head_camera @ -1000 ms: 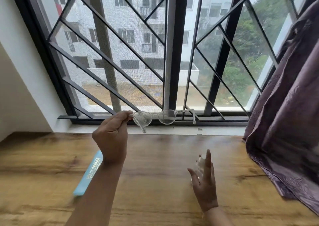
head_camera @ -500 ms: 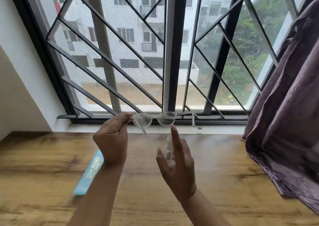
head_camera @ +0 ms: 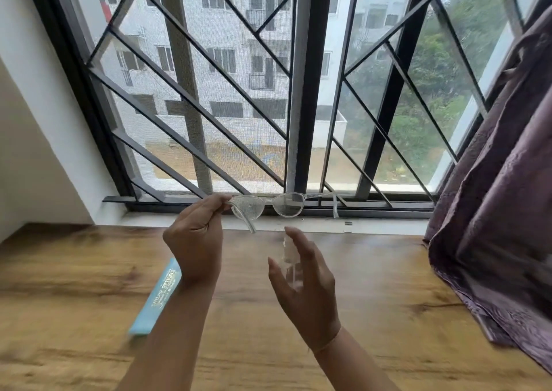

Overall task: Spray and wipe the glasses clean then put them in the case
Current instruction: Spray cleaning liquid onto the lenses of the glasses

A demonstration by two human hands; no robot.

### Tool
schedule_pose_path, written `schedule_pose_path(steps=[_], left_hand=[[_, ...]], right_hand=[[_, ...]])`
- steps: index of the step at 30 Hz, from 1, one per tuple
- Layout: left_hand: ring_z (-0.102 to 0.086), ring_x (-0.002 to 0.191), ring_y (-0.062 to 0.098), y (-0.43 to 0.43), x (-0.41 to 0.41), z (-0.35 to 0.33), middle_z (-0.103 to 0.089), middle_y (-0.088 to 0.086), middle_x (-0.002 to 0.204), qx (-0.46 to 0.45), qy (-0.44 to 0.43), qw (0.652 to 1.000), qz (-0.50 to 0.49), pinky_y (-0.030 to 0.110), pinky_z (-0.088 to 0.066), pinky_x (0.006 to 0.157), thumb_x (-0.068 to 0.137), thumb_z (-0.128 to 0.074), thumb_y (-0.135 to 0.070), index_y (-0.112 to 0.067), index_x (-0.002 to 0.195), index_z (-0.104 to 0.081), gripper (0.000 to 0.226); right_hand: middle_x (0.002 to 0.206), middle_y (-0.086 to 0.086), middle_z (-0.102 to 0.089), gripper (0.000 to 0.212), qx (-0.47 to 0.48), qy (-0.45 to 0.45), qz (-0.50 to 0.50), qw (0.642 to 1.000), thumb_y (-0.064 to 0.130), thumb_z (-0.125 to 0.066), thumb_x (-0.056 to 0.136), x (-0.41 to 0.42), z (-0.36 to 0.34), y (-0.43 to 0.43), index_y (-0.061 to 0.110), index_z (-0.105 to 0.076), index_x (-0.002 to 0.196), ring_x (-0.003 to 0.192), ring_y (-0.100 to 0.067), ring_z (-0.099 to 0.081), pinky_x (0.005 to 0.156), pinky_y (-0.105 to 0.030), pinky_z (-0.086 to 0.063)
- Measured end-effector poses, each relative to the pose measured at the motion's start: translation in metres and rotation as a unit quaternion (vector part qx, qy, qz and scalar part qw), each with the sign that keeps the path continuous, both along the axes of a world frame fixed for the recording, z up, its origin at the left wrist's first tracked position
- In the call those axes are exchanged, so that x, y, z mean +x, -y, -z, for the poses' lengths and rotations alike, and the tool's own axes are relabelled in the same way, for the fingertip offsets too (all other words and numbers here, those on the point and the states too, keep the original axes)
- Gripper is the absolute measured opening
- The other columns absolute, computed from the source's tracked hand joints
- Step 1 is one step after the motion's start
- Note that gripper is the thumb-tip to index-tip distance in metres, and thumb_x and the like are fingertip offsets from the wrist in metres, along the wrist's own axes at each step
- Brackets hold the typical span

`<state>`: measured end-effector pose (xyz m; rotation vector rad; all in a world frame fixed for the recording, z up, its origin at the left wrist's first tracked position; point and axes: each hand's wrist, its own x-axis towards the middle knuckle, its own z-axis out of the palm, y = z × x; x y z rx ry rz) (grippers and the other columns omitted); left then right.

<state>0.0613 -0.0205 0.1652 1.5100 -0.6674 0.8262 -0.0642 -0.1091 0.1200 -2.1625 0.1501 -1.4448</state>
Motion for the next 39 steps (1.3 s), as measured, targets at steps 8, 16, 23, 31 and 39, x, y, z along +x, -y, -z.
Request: schedule_pose_path(steps=[8,16,23,31,39], left_hand=[[-0.056,0.085,-0.019,-0.001,0.001,0.003,-0.067,-0.003,0.083,-0.003,-0.013,1.000,0.003,0.004,-0.043,0.077,0.074,-0.063,-0.003,-0.006,0.087,-0.073,0.016],[-0.062,0.082,0.001,-0.002,0.004,0.004,-0.068,0.002,0.082,-0.006,-0.014,1.000,0.003,0.007,-0.045,0.077,0.075,-0.064,-0.001,-0.002,0.084,-0.073,0.013],[-0.060,0.083,-0.012,-0.001,0.003,0.004,-0.068,0.000,0.082,-0.011,-0.017,1.000,0.006,0.007,-0.045,0.077,0.074,-0.064,0.001,-0.003,0.084,-0.073,0.015],[-0.064,0.077,0.011,-0.004,0.005,0.006,-0.069,0.000,0.082,0.005,-0.009,1.000,-0.008,0.022,-0.051,0.075,0.074,-0.063,-0.006,-0.005,0.083,-0.074,0.015],[-0.066,0.077,0.015,-0.003,0.004,0.006,-0.070,0.002,0.082,-0.006,-0.022,1.000,0.002,0.036,-0.054,0.074,0.072,-0.065,0.000,-0.005,0.085,-0.074,0.016]], right_hand=[[0.099,0.003,-0.052,0.060,0.042,0.067,0.071,0.994,0.019,-0.063,0.078,-0.014,-0.004,0.017,0.028,-0.036,0.131,0.055,-0.014,-0.056,0.055,-0.014,-0.050],[0.083,0.003,-0.054,0.041,0.027,0.044,0.089,0.995,0.017,-0.061,0.077,-0.026,0.004,0.027,0.015,-0.047,0.116,0.057,-0.008,-0.056,0.062,-0.001,-0.042],[0.090,-0.002,-0.059,0.055,0.042,0.023,0.066,0.997,0.030,-0.060,0.081,-0.030,0.016,0.030,0.025,-0.035,0.130,0.064,-0.007,-0.057,0.063,-0.004,-0.045],[0.108,-0.006,-0.044,0.049,0.149,-0.085,0.091,0.981,0.024,-0.053,0.083,-0.031,0.050,0.065,0.000,-0.039,0.124,0.095,-0.002,-0.042,0.087,-0.015,-0.037],[0.100,-0.009,-0.043,0.034,0.175,-0.145,0.139,0.964,-0.001,-0.063,0.081,-0.041,0.088,0.089,-0.003,-0.045,0.110,0.086,-0.009,-0.037,0.079,-0.014,-0.029]])
